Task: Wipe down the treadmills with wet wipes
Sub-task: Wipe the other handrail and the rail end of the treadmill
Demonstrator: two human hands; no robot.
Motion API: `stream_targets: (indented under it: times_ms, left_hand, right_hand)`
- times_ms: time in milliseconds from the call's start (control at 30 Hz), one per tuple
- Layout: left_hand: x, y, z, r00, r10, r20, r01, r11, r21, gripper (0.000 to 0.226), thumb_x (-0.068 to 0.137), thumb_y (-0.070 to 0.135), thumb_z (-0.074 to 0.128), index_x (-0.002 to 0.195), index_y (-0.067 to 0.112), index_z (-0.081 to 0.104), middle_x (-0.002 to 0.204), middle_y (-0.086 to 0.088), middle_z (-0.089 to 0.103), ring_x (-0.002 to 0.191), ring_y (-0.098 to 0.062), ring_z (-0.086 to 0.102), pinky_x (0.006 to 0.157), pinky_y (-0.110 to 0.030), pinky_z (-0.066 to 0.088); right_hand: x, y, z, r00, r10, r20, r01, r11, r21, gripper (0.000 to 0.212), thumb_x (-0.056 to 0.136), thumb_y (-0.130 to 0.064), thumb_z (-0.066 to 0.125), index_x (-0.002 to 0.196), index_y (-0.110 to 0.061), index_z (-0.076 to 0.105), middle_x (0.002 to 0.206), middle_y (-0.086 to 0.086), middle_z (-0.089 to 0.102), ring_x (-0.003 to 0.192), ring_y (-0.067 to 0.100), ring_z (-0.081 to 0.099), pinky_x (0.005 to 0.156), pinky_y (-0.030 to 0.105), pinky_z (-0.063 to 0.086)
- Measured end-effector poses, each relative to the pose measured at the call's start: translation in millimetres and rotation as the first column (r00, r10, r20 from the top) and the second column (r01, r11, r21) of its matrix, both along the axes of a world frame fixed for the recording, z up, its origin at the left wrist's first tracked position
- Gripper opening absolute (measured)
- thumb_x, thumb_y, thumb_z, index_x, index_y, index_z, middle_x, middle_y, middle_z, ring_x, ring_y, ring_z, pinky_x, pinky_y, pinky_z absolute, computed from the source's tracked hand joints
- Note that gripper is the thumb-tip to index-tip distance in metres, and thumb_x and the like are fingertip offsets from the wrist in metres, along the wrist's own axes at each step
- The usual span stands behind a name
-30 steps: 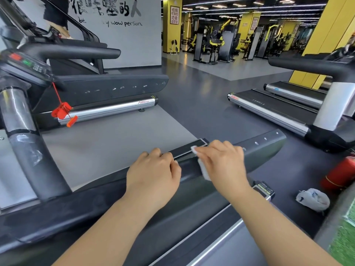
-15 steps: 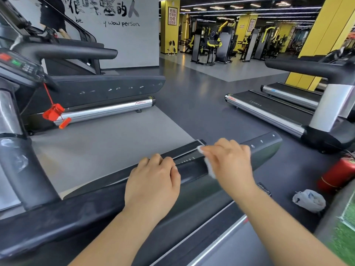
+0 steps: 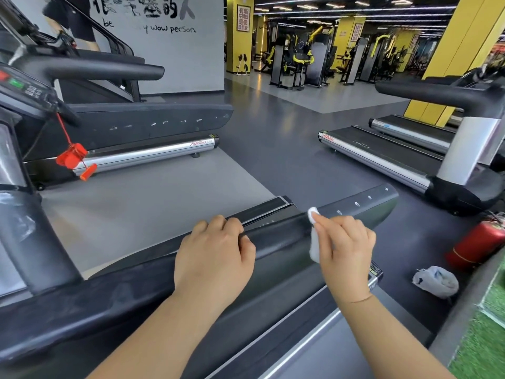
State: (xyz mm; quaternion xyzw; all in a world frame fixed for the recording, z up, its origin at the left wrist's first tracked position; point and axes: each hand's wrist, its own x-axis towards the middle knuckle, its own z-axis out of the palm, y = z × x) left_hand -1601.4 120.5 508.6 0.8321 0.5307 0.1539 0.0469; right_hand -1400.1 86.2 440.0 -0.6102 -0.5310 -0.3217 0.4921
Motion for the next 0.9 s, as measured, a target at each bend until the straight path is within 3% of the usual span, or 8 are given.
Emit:
stream_targets:
  times_ms: [133, 267, 367, 467, 600, 733, 833, 900]
  left_hand:
    - [13.9, 3.6, 5.3, 0.998, -0.051, 0.023, 0.051, 0.998, 0.023, 0.038, 0.098, 0.035, 0.03, 0.134, 0.031, 0.04, 0.127, 0.009, 0.043, 0.118, -0.015, 0.039, 0.093, -0.028, 0.034]
    - [30.2, 9.4, 8.8, 0.99, -0.121, 0.072, 0.116, 0.991, 0.062, 0.039, 0.098, 0.03, 0.029, 0.134, 0.029, 0.044, 0.128, 0.008, 0.044, 0.118, -0.016, 0.04, 0.093, -0.027, 0.035]
    - [35.5, 12.8, -0.4, 0.984, -0.17, 0.057, 0.168, 0.985, 0.037, 0.04, 0.098, 0.03, 0.026, 0.13, 0.026, 0.051, 0.122, 0.005, 0.047, 0.112, -0.018, 0.042, 0.09, -0.028, 0.037]
    - [33.1, 14.3, -8.1, 0.978, -0.204, 0.05, 0.2, 0.977, 0.071, 0.039, 0.1, 0.028, 0.031, 0.134, 0.029, 0.05, 0.119, 0.007, 0.047, 0.106, -0.015, 0.04, 0.089, -0.022, 0.034]
    - [33.1, 14.0, -8.6, 0.975, -0.205, 0.09, 0.195, 0.975, 0.108, 0.039, 0.099, 0.025, 0.033, 0.133, 0.029, 0.053, 0.114, 0.005, 0.049, 0.1, -0.017, 0.041, 0.087, -0.023, 0.035]
    - [32.7, 14.4, -11.9, 0.977, -0.193, 0.089, 0.181, 0.975, 0.129, 0.037, 0.097, 0.025, 0.037, 0.128, 0.028, 0.058, 0.109, 0.005, 0.051, 0.098, -0.017, 0.044, 0.082, -0.023, 0.036]
    - [31.8, 13.1, -9.1, 0.972, -0.199, 0.126, 0.175, 0.968, 0.178, 0.031, 0.092, 0.02, 0.051, 0.117, 0.026, 0.068, 0.096, 0.002, 0.056, 0.086, -0.021, 0.05, 0.071, -0.024, 0.036]
    - [31.9, 12.4, -7.6, 0.975, -0.187, 0.117, 0.17, 0.976, 0.139, 0.036, 0.095, 0.024, 0.043, 0.126, 0.03, 0.061, 0.103, 0.004, 0.054, 0.094, -0.018, 0.047, 0.076, -0.022, 0.035]
  right_hand:
    - [-47.5, 6.5, 6.0, 0.958, 0.12, 0.259, -0.104, 0.992, -0.073, 0.015, 0.093, -0.023, 0.054, 0.105, -0.033, 0.057, 0.071, -0.006, 0.053, 0.066, 0.017, 0.044, 0.067, 0.031, 0.03]
    - [-30.1, 11.2, -7.1, 0.948, 0.171, 0.268, -0.159, 0.985, -0.064, 0.012, 0.099, -0.025, 0.049, 0.106, -0.029, 0.058, 0.083, -0.01, 0.048, 0.069, 0.017, 0.043, 0.068, 0.029, 0.028]
    - [-6.4, 13.1, -11.2, 0.947, 0.115, 0.299, -0.109, 0.993, -0.037, 0.013, 0.097, -0.022, 0.052, 0.107, -0.029, 0.057, 0.084, -0.01, 0.052, 0.07, 0.016, 0.044, 0.069, 0.031, 0.031]
    - [16.9, 9.9, -12.1, 0.966, -0.001, 0.258, 0.01, 0.999, -0.035, 0.015, 0.101, -0.027, 0.044, 0.103, -0.033, 0.058, 0.076, -0.004, 0.062, 0.07, 0.017, 0.044, 0.069, 0.031, 0.028]
    - [17.2, 3.9, 5.3, 1.0, 0.011, -0.003, -0.011, 0.999, -0.042, 0.028, 0.099, -0.033, 0.04, 0.099, -0.034, 0.068, 0.076, -0.001, 0.06, 0.072, 0.016, 0.044, 0.071, 0.027, 0.023]
    - [-16.0, 17.7, 16.9, 0.966, 0.07, 0.249, -0.041, 0.992, -0.12, 0.022, 0.097, -0.029, 0.049, 0.089, -0.032, 0.07, 0.067, -0.006, 0.055, 0.061, 0.02, 0.049, 0.067, 0.033, 0.031]
    - [-5.1, 22.8, 18.8, 0.951, 0.095, 0.294, -0.056, 0.989, -0.139, 0.023, 0.094, -0.027, 0.055, 0.08, -0.029, 0.073, 0.065, -0.007, 0.054, 0.058, 0.02, 0.047, 0.068, 0.032, 0.029]
    - [10.6, 24.6, 21.7, 0.943, 0.074, 0.325, -0.009, 0.981, -0.195, 0.012, 0.083, -0.023, 0.068, 0.075, -0.03, 0.071, 0.064, -0.007, 0.053, 0.057, 0.021, 0.045, 0.067, 0.032, 0.028]
